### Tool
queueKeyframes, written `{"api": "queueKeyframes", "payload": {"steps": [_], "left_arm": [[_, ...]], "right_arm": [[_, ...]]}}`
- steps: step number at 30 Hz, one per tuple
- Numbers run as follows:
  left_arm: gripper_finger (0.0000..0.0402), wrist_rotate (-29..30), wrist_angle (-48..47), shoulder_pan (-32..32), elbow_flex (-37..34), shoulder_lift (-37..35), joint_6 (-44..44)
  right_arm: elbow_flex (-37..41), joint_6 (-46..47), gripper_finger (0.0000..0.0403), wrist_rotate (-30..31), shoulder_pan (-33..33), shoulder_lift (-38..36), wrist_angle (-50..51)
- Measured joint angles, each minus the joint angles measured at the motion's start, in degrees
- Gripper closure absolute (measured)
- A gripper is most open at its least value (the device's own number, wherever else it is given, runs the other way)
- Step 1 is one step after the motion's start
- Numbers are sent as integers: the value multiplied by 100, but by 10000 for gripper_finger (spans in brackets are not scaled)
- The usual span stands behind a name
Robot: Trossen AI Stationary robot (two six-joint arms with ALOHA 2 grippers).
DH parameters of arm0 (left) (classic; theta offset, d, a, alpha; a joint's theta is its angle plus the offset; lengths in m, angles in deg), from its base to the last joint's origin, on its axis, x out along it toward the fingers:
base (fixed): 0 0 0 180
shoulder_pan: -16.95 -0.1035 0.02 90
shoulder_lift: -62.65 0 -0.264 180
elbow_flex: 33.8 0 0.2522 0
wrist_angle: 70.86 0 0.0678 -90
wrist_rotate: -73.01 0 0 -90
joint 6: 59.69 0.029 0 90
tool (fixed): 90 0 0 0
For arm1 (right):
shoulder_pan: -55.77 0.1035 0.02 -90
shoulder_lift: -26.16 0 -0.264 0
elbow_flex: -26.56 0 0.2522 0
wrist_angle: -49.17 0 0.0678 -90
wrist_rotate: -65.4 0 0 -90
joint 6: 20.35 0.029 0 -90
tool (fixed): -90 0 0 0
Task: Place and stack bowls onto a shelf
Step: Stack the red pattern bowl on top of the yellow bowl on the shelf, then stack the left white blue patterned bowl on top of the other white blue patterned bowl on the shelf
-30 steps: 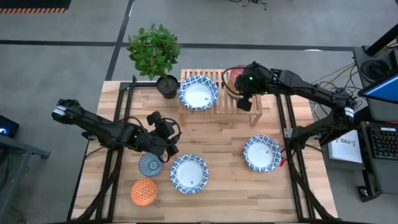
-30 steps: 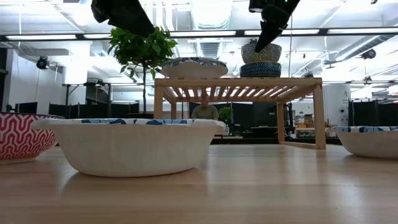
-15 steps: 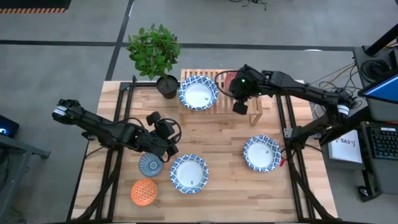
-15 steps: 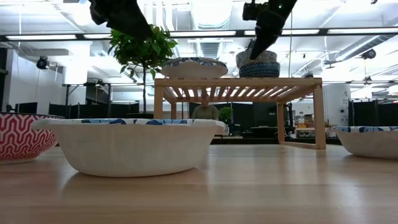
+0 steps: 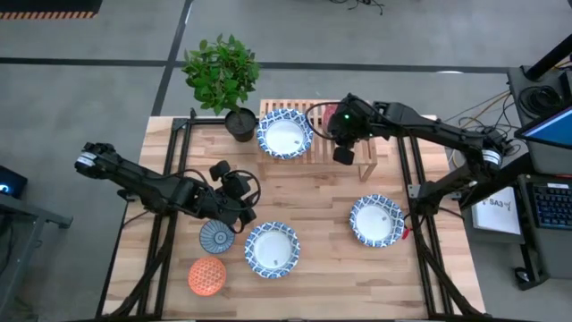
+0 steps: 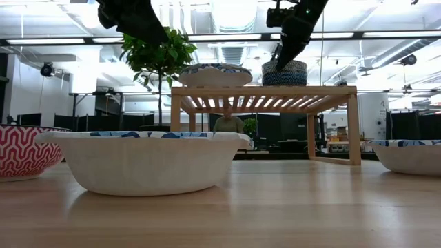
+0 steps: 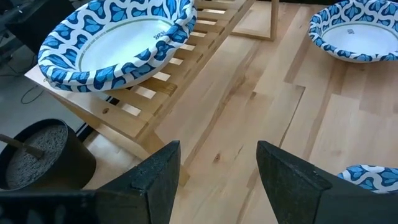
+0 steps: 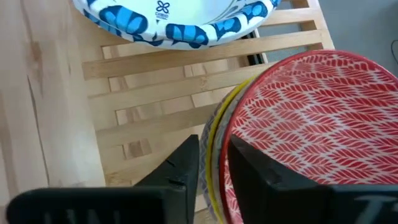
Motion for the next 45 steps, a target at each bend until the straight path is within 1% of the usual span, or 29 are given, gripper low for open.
{"api": "queueKeyframes", "payload": {"steps": [4,9,16,20,26,30,34,39,45], "left_arm": [[207,-65,-2,-2,0,0,-23],[207,-245,-24,-2,0,-2,-160],[207,-578,-331,-1,0,-2,-714],[207,-966,-590,-2,0,-2,-1208],[207,-1583,-1064,-2,0,-2,-1874],[207,-1909,-1545,-2,0,-2,-2288],[207,-2055,-1880,-2,0,-2,-2644],[207,-2327,-1916,-2,0,-2,-2793],[207,-2776,-1906,24,0,-1,-3081]], "right_arm": [[0,9,311,4,0,-71,13],[2,79,309,42,0,-288,13],[2,466,308,36,0,-741,85],[2,671,311,-15,46,-1048,111],[2,732,323,-31,279,-1510,114],[2,869,330,-37,547,-1733,173],[33,1024,329,-44,911,-1882,222],[222,1281,330,-42,1452,-1968,141],[831,1418,334,-42,2096,-2047,-461]]}}
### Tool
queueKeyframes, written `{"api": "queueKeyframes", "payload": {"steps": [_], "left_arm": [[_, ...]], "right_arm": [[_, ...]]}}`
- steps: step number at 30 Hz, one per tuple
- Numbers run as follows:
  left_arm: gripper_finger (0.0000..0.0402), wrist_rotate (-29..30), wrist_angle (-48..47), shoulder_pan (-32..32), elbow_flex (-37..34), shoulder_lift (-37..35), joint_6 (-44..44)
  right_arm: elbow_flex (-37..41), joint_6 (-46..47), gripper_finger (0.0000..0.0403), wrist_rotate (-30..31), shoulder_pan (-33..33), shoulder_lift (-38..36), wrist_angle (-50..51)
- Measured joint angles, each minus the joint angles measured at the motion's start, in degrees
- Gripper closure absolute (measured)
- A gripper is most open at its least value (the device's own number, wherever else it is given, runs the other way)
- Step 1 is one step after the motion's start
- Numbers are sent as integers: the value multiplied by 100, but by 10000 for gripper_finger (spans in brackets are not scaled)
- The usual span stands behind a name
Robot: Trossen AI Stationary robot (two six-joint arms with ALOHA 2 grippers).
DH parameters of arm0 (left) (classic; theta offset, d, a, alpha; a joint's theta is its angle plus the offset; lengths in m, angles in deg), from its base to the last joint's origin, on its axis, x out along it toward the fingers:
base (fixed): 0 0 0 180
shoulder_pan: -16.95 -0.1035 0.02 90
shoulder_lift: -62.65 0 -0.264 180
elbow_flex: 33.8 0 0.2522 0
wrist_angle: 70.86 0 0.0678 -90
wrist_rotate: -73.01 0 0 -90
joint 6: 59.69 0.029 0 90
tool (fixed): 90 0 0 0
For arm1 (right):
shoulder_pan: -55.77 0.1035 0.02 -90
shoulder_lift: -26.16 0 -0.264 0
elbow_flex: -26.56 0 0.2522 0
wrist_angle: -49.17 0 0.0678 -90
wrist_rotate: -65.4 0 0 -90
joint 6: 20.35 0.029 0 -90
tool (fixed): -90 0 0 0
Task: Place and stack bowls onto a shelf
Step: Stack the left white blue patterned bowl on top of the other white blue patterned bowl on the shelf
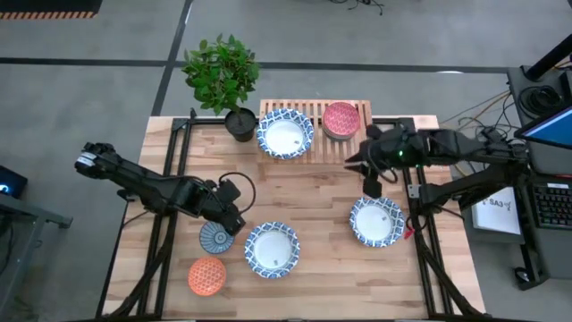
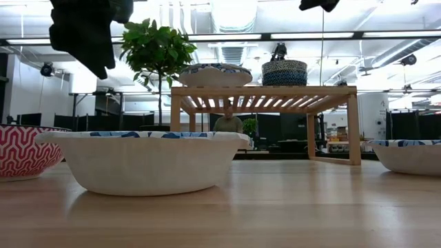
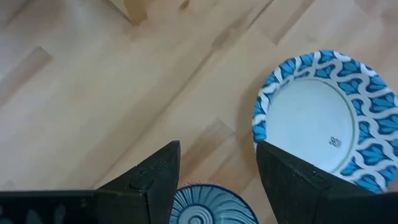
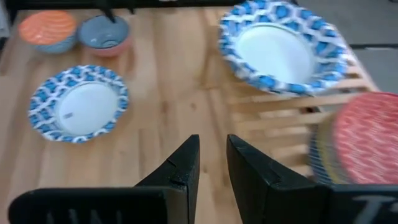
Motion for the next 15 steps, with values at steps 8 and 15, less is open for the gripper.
{"api": "queueKeyframes", "payload": {"steps": [8,15], "left_arm": [[207,-175,40,66,0,280,-73],[207,-437,78,67,0,748,-72]], "right_arm": [[704,49,335,2,561,50,-730],[1179,138,335,0,745,133,-1112]]}}
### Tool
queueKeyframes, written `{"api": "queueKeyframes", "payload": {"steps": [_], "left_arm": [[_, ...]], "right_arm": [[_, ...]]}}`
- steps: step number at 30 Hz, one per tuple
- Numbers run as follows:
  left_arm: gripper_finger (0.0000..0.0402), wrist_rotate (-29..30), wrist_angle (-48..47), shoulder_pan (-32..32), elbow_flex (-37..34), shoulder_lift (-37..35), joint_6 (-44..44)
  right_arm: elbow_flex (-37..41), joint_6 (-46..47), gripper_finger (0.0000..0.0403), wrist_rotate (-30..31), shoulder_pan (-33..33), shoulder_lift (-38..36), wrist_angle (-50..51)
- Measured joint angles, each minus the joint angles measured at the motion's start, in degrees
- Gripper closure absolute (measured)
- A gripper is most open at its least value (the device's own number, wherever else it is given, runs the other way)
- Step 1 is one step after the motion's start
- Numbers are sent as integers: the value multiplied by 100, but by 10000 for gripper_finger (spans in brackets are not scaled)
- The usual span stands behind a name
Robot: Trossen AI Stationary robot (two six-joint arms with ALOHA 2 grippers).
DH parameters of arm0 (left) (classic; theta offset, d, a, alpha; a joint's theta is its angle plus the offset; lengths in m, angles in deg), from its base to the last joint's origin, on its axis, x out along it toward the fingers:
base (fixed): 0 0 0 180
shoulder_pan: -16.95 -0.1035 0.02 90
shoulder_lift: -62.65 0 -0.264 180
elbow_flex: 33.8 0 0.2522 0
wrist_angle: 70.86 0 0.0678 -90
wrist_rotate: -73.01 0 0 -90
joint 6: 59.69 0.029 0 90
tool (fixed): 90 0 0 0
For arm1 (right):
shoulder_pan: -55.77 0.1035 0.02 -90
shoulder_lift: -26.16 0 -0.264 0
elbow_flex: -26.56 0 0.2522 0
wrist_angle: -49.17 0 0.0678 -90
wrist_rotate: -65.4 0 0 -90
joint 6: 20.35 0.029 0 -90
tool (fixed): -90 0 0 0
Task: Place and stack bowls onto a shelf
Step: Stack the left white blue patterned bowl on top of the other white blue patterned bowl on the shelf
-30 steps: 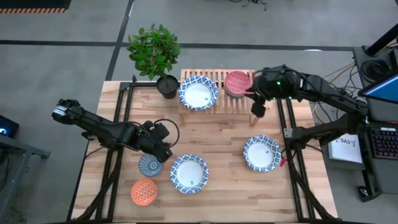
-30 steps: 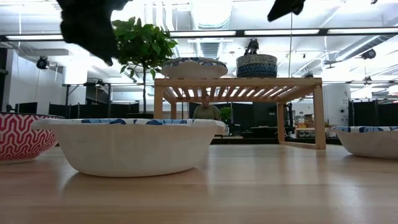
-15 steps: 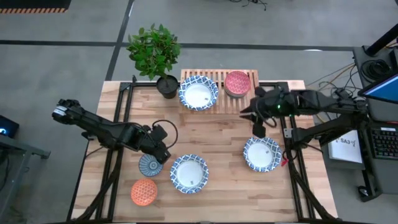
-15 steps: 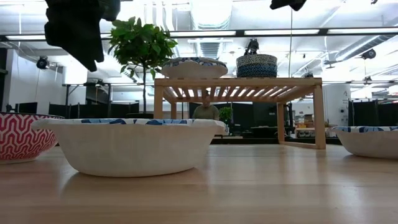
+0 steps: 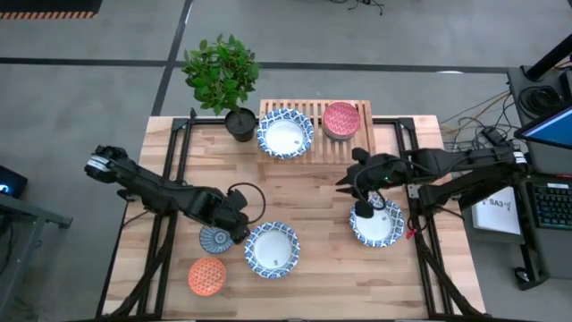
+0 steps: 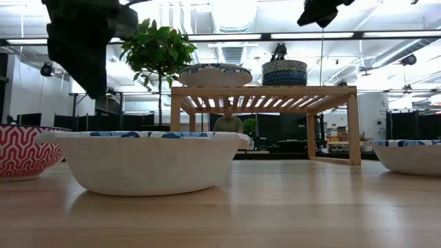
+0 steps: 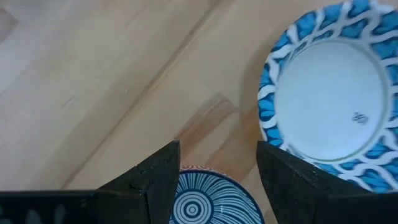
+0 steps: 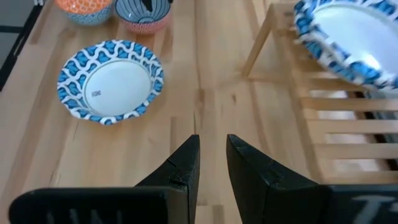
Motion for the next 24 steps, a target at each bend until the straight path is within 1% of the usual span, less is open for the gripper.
{"api": "queueKeyframes", "payload": {"steps": [4,11,18,24], "left_arm": [[207,-1,9,6,0,202,28],[207,76,24,19,0,369,70],[207,654,56,16,0,390,75],[207,1184,72,16,0,390,308]], "right_arm": [[165,81,335,-18,16,13,-172],[191,450,335,-23,17,97,-331],[56,950,335,-103,200,381,-524],[-204,1421,335,-173,574,835,-535]]}}
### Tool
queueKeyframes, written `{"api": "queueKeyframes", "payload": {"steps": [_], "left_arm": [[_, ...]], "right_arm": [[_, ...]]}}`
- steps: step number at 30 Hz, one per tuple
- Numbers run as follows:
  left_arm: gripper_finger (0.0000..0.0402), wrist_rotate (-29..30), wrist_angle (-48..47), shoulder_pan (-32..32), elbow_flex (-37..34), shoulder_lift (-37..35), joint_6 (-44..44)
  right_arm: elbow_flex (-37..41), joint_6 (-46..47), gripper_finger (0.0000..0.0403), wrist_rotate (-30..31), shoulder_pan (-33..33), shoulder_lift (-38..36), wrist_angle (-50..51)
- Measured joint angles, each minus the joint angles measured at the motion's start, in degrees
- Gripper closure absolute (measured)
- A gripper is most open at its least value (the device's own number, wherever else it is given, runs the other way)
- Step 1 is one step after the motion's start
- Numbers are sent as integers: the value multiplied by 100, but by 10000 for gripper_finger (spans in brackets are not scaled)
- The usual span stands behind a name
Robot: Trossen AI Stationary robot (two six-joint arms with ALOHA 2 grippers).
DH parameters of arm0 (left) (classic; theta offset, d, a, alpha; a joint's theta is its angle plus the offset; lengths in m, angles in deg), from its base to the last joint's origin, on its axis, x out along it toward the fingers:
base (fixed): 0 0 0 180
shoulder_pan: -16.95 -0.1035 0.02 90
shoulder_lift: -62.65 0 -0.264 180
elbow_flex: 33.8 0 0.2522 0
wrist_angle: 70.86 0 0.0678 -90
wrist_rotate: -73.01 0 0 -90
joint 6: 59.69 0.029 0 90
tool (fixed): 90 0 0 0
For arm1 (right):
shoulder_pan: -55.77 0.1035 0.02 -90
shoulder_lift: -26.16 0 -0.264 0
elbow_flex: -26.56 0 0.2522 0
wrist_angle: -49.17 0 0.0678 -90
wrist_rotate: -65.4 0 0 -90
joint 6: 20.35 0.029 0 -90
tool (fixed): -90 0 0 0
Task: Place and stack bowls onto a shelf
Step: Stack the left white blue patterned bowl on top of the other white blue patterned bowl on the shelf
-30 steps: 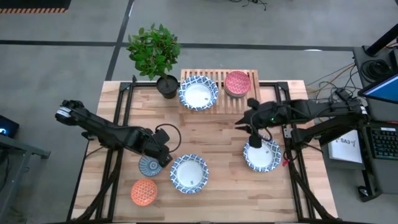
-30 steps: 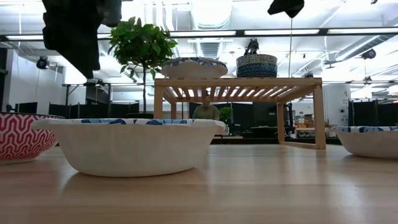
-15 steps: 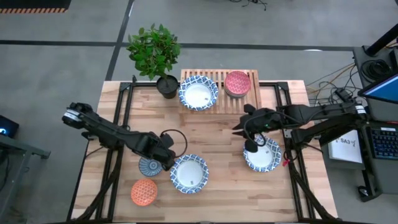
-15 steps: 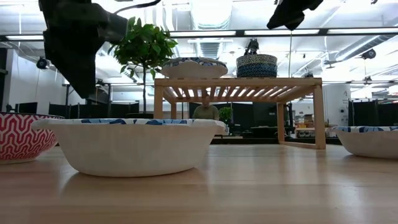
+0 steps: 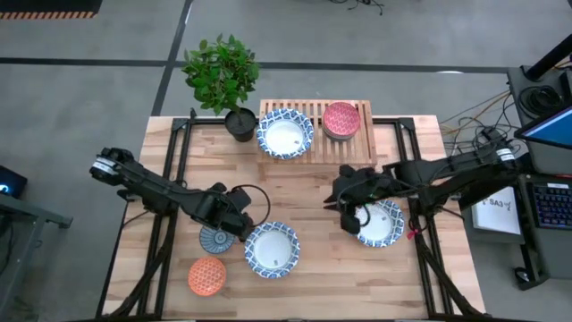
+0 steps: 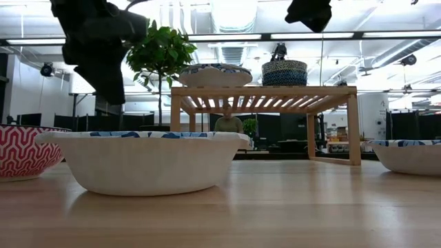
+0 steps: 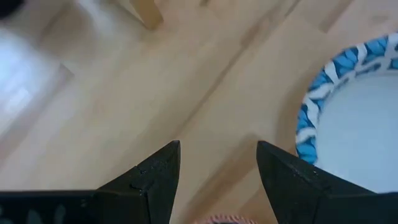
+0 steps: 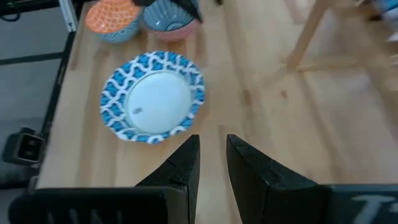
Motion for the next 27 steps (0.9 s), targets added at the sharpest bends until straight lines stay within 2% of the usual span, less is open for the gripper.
{"api": "queueKeyframes", "payload": {"steps": [7,16,27], "left_arm": [[207,602,3,0,0,0,72],[207,826,25,9,0,0,175],[207,840,1,72,0,0,303]], "right_arm": [[-339,614,335,-10,377,551,324],[-808,1290,335,-2,414,1205,679],[-1816,1349,335,-254,414,2123,1167]]}}
